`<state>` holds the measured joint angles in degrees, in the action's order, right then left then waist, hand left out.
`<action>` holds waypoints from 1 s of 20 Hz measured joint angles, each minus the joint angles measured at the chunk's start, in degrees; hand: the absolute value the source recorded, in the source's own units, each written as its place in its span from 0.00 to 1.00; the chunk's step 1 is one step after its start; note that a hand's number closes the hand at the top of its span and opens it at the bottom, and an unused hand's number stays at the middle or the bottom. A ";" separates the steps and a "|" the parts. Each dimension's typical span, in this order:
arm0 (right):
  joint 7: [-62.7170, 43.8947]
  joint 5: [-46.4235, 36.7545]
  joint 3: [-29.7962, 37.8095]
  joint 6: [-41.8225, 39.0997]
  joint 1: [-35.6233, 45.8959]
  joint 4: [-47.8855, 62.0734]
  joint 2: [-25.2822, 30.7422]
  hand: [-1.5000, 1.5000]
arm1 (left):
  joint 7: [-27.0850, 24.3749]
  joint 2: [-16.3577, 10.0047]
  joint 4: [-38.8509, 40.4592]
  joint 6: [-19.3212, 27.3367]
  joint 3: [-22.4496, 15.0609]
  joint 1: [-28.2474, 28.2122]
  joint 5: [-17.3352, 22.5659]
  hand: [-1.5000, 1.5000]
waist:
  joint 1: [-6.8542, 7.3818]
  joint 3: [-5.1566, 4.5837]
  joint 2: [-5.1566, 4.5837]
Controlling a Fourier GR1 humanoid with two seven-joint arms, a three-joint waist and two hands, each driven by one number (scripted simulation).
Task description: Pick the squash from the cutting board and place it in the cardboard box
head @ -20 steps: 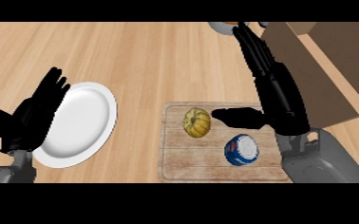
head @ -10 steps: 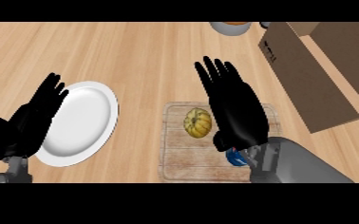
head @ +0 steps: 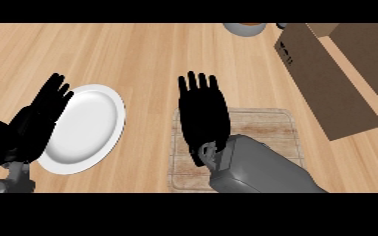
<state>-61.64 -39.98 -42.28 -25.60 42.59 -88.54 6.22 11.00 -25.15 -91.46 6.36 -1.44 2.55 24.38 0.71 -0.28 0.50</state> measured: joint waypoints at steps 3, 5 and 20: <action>-1.77 1.71 1.39 -1.03 0.79 3.48 -2.37 0.00 | -0.26 0.42 -0.30 -0.14 -0.19 -0.63 -0.11 0.50 | 0.08 0.05 -0.06; -2.56 2.44 2.00 -1.65 1.03 5.43 -3.23 0.00 | -0.20 0.43 -0.33 -0.05 -0.21 -0.59 -0.45 0.50 | -0.08 0.08 -0.09; -6.66 8.31 2.03 -4.30 3.62 11.50 -4.51 0.00 | 0.02 0.68 -0.94 -0.80 0.82 -1.18 -1.07 0.50 | -0.33 0.19 -0.19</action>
<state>-68.30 -31.67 -40.25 -29.91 46.21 -77.04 1.72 11.03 -24.47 -92.39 5.56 -0.62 1.37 23.32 0.38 -0.09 0.31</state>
